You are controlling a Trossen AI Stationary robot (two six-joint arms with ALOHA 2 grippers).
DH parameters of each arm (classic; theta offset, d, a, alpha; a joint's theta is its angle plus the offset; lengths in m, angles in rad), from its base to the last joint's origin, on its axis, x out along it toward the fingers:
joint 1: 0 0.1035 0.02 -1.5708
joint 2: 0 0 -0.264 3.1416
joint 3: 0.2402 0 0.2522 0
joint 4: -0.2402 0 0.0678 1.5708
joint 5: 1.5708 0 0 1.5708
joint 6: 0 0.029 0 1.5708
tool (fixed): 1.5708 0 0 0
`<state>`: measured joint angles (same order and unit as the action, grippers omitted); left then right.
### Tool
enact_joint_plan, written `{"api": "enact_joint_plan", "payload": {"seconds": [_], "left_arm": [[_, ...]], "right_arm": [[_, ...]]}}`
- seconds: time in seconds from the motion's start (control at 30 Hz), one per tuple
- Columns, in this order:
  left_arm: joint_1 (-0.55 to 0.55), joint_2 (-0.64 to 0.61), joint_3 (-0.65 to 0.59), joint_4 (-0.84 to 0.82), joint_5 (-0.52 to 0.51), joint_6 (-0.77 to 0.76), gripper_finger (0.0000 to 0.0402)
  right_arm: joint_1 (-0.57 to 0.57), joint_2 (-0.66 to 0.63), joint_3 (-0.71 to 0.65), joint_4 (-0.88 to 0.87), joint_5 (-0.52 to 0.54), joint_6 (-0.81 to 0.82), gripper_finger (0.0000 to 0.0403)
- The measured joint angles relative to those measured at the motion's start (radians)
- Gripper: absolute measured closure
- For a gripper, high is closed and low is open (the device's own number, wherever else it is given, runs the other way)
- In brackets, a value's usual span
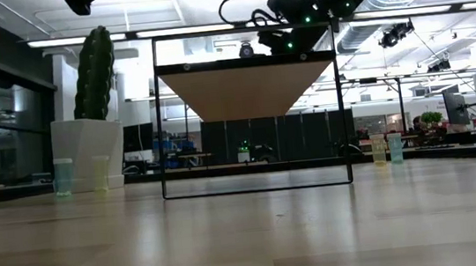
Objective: Pick and place medicine bottles onto shelf by color
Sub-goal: Put the top orange pill bottle on the shelf aligned with the other orange pill bottle, then put the orange pill bottle on the shelf aligned with the other orange pill bottles
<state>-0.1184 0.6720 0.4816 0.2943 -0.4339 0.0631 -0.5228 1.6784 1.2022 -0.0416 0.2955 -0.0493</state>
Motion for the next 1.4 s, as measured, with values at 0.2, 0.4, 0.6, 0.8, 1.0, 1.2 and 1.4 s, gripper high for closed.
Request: {"api": "enact_joint_plan", "payload": {"seconds": [0.2,0.4,0.6,0.8,1.0,1.2,1.4], "left_arm": [[0.0,0.0,0.0,0.0,0.0,0.0,0.0108],[0.0,0.0,0.0,0.0,0.0,0.0,0.0108],[0.0,0.0,0.0,0.001,0.0,0.0,0.0108],[0.0,0.0,0.0,0.001,0.0,0.001,0.0108],[0.0,0.0,0.0,0.001,0.0,0.001,0.0108],[0.0,0.0,0.0,0.005,0.0,0.008,0.0108],[0.0,0.0,0.0,0.014,0.0,0.027,0.0108]], "right_arm": [[-0.001,0.034,0.0,0.052,0.008,-0.009,0.0379],[-0.008,0.051,0.001,0.084,-0.018,0.001,0.0399],[-0.012,0.051,0.001,0.096,-0.097,0.056,0.0401],[-0.014,0.051,0.001,0.153,-0.107,0.08,0.0402],[-0.014,0.051,0.001,0.179,-0.158,0.124,0.0402],[-0.016,0.075,0.001,0.215,-0.178,0.15,0.0403],[-0.018,0.101,0.001,0.253,-0.17,0.151,0.0403]]}}
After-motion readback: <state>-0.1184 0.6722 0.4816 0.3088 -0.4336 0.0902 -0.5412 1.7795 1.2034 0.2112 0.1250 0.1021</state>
